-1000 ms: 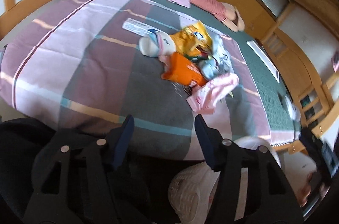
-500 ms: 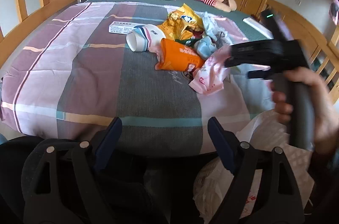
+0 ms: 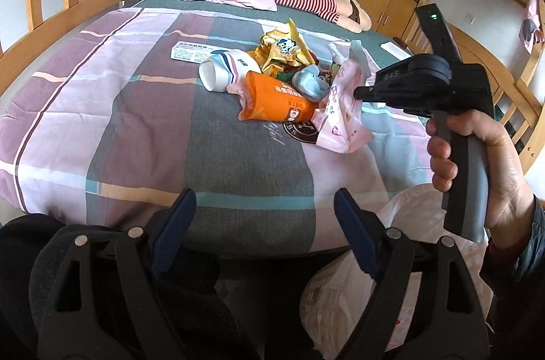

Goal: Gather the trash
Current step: 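Reach the left tool toward the orange bottle while the right tool grasps the pink bag, then close the left gripper on the orange bottle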

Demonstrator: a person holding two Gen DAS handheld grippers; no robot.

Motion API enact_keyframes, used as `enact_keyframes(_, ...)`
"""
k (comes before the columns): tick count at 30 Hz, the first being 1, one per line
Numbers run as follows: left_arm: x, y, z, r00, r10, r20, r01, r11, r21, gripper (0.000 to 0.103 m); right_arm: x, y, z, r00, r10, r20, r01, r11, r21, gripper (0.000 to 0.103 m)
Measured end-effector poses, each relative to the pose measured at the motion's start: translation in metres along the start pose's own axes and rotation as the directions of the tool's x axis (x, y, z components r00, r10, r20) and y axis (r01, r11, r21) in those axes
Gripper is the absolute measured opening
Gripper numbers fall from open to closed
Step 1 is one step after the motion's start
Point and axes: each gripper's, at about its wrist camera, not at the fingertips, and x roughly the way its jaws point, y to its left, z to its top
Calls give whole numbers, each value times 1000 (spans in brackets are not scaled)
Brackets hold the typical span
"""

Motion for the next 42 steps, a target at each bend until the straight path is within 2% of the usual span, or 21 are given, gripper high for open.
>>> enact_keyframes(6,2,0,-2,1000,16,-6,-16,1000,4,83,-22,-4,-10,998,61,36,-61,998,14,4)
enact_keyframes(13,2,4,-2,1000,2,-6,-2,1000,0,83,-58,-8,-27,990,67,124,-62,997,-49,4)
enact_keyframes(14,1,5,-1,1000,-7,-3,7,1000,-9,83,-64,-11,-28,988,74,137,-69,997,-46,4)
enact_keyframes(16,-7,12,1,997,-53,52,57,996,-66,85,-78,-18,-29,981,96,166,-91,995,-39,4)
enact_keyframes(18,-10,14,14,991,-88,105,95,993,-66,88,-92,-27,-30,974,109,198,-106,994,-26,4)
enact_keyframes(20,-2,8,30,992,-60,111,63,998,-22,88,-105,-39,-33,969,108,221,-111,994,-3,4)
enact_keyframes(22,21,-2,54,996,-15,88,12,999,32,88,-115,-48,-39,966,109,235,-116,993,20,4)
enact_keyframes(25,59,-12,86,999,-21,39,19,998,57,88,-134,-63,-57,961,94,259,-109,993,44,4)
enact_keyframes(28,101,-29,114,999,4,41,-10,988,151,90,-155,-80,-83,957,57,283,-84,993,83,4)
enact_keyframes(30,128,-46,120,997,36,63,-52,957,286,96,-164,-92,-100,955,50,293,-88,989,119,4)
enact_keyframes(31,141,-56,121,998,48,28,-54,938,343,96,-166,-97,-106,955,47,291,-90,986,137,4)
enact_keyframes(32,150,-64,120,999,30,-18,-20,923,385,97,-167,-104,-111,960,44,276,-91,983,157,4)
enact_keyframes(33,166,-76,116,995,-6,-100,51,888,457,97,-167,-108,-114,964,37,262,-82,983,162,4)
enact_keyframes(34,178,-84,111,990,8,-138,65,855,515,97,-166,-110,-114,969,14,246,-56,985,164,4)
enact_keyframes(36,198,-94,103,984,81,-157,31,797,603,97,-168,-109,-115,967,-28,252,-9,989,147,4)
enact_keyframes(37,213,-97,99,979,147,-143,-16,750,661,97,-169,-107,-114,966,-34,256,-2,990,138,4)
enact_keyframes(38,220,-98,98,975,179,-128,-44,726,686,97,-168,-105,-114,966,-29,256,-7,991,136,4)
enact_keyframes(39,226,-96,98,973,195,-122,-57,717,695,97,-166,-105,-113,968,-12,253,-24,990,138,4)
enact_keyframes(41,233,-83,106,971,172,-166,-26,767,641,93,-161,-104,-112,970,20,244,-57,988,145,4)
enact_keyframes(42,232,-75,113,971,141,-192,-3,813,582,88,-161,-102,-113,970,27,242,-65,987,148,4)
